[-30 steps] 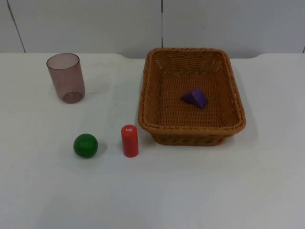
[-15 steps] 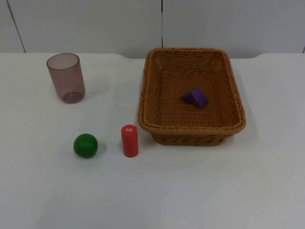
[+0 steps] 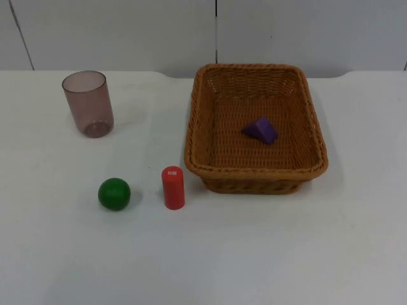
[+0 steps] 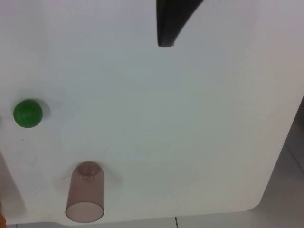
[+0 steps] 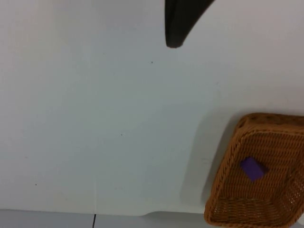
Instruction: Pick up the basket with the left hand and place the triangular block into the basket with the right hand.
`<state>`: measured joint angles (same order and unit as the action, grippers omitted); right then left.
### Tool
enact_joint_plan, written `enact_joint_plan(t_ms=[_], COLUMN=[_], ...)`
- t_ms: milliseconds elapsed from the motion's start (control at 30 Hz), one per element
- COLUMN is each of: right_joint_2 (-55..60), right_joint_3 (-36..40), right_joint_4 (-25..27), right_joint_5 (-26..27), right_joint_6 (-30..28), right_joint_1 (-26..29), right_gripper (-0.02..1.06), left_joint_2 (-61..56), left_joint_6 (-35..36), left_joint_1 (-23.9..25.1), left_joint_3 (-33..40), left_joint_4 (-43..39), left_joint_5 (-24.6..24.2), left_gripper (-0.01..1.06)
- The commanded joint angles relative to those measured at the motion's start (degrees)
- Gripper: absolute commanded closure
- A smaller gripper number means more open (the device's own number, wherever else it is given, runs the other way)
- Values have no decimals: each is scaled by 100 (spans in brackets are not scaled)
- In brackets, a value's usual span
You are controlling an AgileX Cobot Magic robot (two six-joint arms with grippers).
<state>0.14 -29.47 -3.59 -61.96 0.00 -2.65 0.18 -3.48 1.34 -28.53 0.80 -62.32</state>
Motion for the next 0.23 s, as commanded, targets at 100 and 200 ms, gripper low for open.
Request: enact_joint_plan(t_ms=[100,200], right_joint_2=[-14,-14], right_joint_3=[1,1], right_joint_4=[10,10], right_joint_5=[16,16], right_joint_6=[-90,-90], right_joint_1=[18,18], right_gripper=[0,0], left_joint_2=[-18,-18], left_joint_6=[84,111], left_joint_1=[6,6], left_joint_3=[22,22], left_joint_4=[-41,-80], left_joint_5=[66,66], left_gripper=[0,0])
